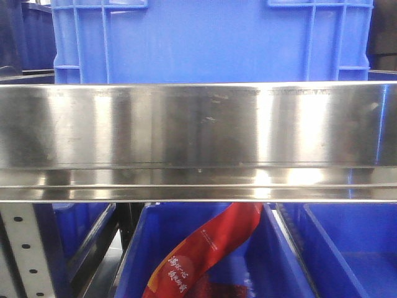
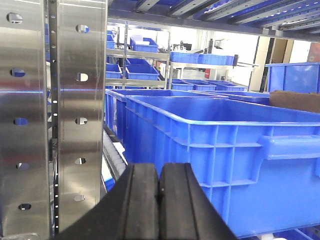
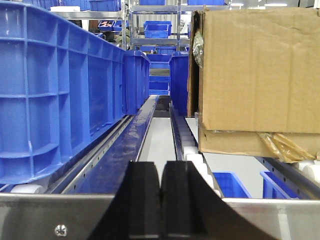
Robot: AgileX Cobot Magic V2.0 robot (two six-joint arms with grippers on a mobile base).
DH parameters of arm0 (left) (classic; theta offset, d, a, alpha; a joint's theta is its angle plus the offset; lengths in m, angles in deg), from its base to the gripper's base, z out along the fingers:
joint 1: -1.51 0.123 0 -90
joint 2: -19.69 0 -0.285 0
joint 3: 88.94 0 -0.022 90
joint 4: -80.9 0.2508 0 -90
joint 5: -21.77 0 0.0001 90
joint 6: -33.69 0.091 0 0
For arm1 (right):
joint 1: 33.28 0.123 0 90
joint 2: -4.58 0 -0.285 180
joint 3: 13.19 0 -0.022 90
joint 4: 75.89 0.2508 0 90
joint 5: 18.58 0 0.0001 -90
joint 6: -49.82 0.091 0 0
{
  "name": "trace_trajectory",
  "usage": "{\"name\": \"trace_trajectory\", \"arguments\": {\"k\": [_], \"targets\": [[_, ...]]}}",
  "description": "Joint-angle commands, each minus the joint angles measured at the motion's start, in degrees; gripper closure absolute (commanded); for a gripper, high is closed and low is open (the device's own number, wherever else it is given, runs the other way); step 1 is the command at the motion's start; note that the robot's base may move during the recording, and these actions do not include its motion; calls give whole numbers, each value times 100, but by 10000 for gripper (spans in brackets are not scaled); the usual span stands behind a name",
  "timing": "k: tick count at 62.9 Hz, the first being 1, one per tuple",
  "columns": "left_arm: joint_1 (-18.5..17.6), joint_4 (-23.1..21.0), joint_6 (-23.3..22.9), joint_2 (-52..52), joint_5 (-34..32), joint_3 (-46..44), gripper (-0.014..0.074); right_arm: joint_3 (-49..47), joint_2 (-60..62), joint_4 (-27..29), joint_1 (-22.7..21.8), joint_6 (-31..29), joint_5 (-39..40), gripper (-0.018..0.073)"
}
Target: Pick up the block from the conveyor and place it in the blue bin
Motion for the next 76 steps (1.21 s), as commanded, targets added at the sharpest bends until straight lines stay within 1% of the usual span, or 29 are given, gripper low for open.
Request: {"name": "trace_trajectory", "arguments": {"k": [1,39,41,45,48,52,54,57,61,63,67,70,76], "targets": [[19,-30,-7,-21,-90,15,707,14,17,24,-21,8,86,728],[19,-30,-7,-63,-77,29,707,14,17,24,-21,8,86,728],[31,62,-7,-118,-66,61,707,14,17,24,-21,8,86,728],[136,262,-7,-265,-134,206,707,14,17,24,-21,8,86,728],[279,360,-32,-385,-146,378,707,14,17,24,-21,8,86,728],[577,568,-275,-564,-123,626,707,14,17,24,-21,8,86,728],[723,731,-530,-667,-123,802,707,14,17,24,-21,8,86,728],[967,1025,-787,-798,-123,1049,707,14,17,24,-21,8,86,728],[1207,1236,-837,-1013,-123,1309,707,14,17,24,-21,8,86,728],[1330,1236,-837,-1107,-110,1454,707,14,17,24,-21,8,86,728],[1454,1236,-847,-1268,-110,1650,707,14,17,24,-21,8,86,728],[1507,1265,-956,-1381,-110,1798,707,14,17,24,-21,8,86,728],[1508,1480,-1158,-1466,-131,2065,707,14,17,24,-21,8,86,728]]}}
